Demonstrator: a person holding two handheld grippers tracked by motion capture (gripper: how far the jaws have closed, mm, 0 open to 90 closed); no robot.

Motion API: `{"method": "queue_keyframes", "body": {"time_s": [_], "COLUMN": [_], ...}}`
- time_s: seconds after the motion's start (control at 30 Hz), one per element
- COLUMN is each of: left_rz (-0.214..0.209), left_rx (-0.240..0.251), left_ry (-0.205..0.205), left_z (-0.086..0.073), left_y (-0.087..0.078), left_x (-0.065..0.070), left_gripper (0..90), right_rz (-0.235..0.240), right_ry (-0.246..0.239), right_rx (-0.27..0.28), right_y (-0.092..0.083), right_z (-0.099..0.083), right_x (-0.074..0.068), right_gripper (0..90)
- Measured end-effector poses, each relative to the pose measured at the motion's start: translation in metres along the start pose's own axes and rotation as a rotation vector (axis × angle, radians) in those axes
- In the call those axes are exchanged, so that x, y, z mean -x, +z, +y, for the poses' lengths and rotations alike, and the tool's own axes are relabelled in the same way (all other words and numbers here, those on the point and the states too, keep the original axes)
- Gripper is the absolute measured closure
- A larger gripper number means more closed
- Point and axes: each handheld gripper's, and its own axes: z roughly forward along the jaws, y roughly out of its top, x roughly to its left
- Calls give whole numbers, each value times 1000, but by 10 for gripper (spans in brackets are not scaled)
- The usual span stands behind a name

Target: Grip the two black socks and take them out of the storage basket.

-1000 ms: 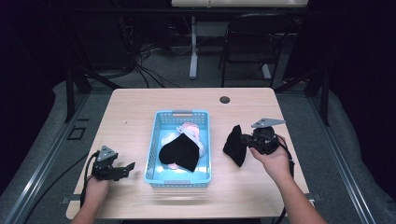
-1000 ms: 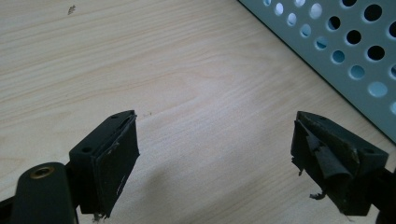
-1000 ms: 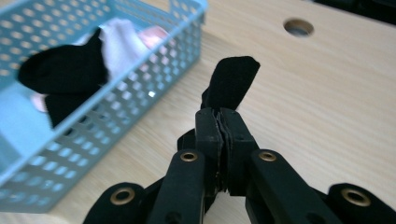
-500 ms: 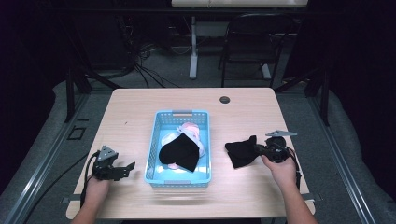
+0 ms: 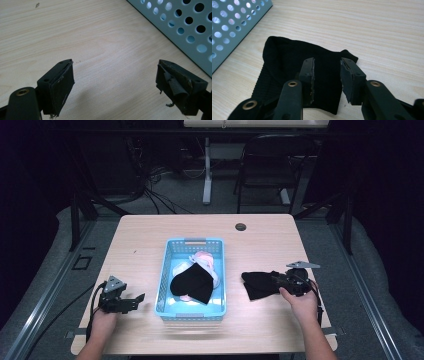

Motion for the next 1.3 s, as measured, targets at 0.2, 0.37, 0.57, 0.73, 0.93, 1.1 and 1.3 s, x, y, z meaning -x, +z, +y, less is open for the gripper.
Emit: {"method": "queue_keyframes", "body": {"time_s": [0.2,0.37,0.57,0.73,0.93,1.1,1.3], "left_rz": [2,2,2,1,1,0,0], "left_rx": [-1,0,3,2,0,2,0], "left_ry": [2,-1,1,3,4,1,-1], "left_z": [0,0,0,0,0,0,0], "left_y": [0,-1,-1,-1,-1,-1,-2], "left_x": [0,0,1,0,1,1,1], "left_gripper": [151,151,151,151,151,151,151], "right_rz": [10,26,57,66,107,132,170], "right_ry": [-21,-11,-17,-58,-142,-196,-262], "right_rx": [4,5,8,17,58,59,61], "right_y": [1,2,-7,-14,-29,-29,-21], "right_z": [1,3,20,34,70,94,114], "right_x": [-5,-6,-10,-19,-39,-62,-94], "right_gripper": [521,499,456,424,430,453,475]}}
